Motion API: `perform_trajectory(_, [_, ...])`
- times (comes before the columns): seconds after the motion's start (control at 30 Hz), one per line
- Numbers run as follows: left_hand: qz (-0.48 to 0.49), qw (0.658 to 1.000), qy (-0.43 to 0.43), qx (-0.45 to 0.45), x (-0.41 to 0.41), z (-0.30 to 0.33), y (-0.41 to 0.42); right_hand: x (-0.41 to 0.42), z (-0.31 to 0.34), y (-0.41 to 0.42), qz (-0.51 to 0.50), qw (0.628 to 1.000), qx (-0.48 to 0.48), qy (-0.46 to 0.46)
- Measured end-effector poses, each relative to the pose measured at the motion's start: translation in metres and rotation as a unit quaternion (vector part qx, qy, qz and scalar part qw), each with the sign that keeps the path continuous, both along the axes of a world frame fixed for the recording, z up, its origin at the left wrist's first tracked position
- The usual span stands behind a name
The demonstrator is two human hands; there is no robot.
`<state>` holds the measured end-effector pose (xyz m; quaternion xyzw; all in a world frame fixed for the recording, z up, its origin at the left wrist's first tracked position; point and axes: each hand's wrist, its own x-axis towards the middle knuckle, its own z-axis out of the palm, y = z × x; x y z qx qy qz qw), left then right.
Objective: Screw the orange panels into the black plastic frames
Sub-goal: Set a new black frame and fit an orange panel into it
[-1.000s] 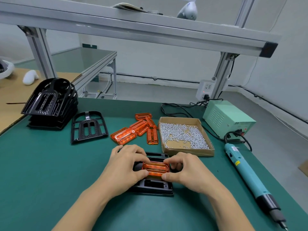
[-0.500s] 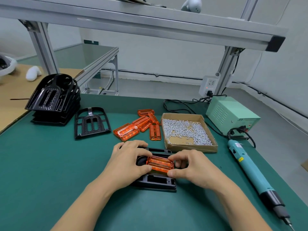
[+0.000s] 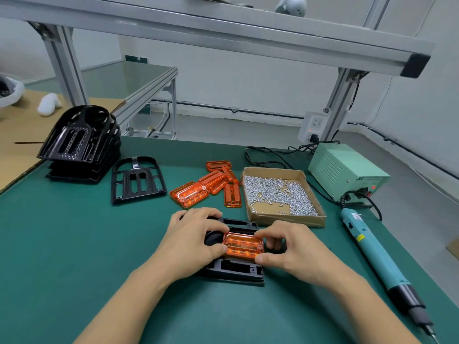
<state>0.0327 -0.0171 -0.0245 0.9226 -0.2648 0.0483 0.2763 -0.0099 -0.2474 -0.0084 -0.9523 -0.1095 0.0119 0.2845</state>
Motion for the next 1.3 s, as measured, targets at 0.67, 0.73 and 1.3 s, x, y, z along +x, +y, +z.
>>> perform_trajectory(0.67, [0.006, 1.0, 0.017, 0.007, 0.0, 0.002, -0.002, 0.008, 0.01, 0.002, 0.033, 0.999, -0.021, 0.035])
perform_trajectory(0.73, [0.005, 1.0, 0.02, -0.002, 0.0, 0.003, -0.001, 0.008, 0.009, 0.003, 0.035, 0.999, -0.032, 0.027])
perform_trajectory(1.3, [0.027, 0.998, 0.047, 0.036, 0.002, 0.007, -0.007, 0.009, 0.009, 0.008, 0.052, 0.992, -0.11, -0.006])
